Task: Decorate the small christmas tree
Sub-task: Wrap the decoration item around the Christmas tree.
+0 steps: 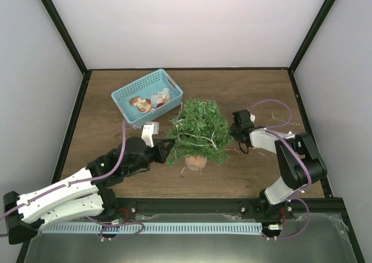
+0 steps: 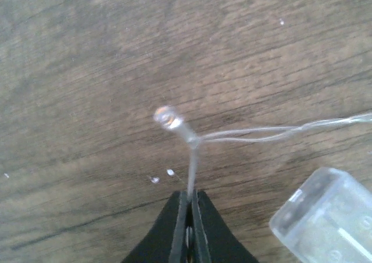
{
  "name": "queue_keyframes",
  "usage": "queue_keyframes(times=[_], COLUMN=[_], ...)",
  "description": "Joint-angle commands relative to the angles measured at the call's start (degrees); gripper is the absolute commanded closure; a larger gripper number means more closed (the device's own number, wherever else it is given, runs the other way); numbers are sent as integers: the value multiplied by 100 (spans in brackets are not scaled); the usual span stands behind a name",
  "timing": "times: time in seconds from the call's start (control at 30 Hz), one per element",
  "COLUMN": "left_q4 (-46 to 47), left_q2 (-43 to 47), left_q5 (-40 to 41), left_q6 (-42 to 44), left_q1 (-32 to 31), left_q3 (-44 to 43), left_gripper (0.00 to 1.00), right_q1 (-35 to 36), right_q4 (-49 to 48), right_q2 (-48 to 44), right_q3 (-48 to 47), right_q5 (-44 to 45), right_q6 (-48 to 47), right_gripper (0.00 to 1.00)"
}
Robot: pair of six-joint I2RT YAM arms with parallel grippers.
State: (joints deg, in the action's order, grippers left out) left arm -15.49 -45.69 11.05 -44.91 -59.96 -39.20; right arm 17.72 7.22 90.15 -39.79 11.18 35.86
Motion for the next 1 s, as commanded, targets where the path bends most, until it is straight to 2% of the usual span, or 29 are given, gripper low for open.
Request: queue_keyframes(times=[0.0, 0.17, 0.33, 0.53, 0.67, 0.77, 0.97], left_q4=[164, 56, 43, 159, 147, 134, 90], left_q2=[53, 96, 351, 315, 225, 219, 219], left_q5=[3, 62, 185, 168, 144, 162, 221], left_q6=[23, 37, 66, 154, 241, 275, 358], left_q1=[36, 37, 46, 48, 46, 53, 47], left_q3=[75, 85, 138, 155, 128, 119, 98], left_gripper=[95, 95, 95, 95, 95, 95, 95], right_q1=[-43, -31, -29, -23, -32, -28, -24], right_q4=[370, 1333, 2199, 3158, 3283, 3229, 2708], right_q2=[-220, -1894, -3878, -5436, -6013, -6221, -6386], right_q3=[-47, -55, -428, -1221, -2057, -2587, -2958], right_q5=[299, 693, 230, 32, -923, -1270, -2166], right_q6=[-171, -400, -659, -684, -961, -1050, -1005], right_gripper=[99, 99, 99, 99, 99, 99, 99])
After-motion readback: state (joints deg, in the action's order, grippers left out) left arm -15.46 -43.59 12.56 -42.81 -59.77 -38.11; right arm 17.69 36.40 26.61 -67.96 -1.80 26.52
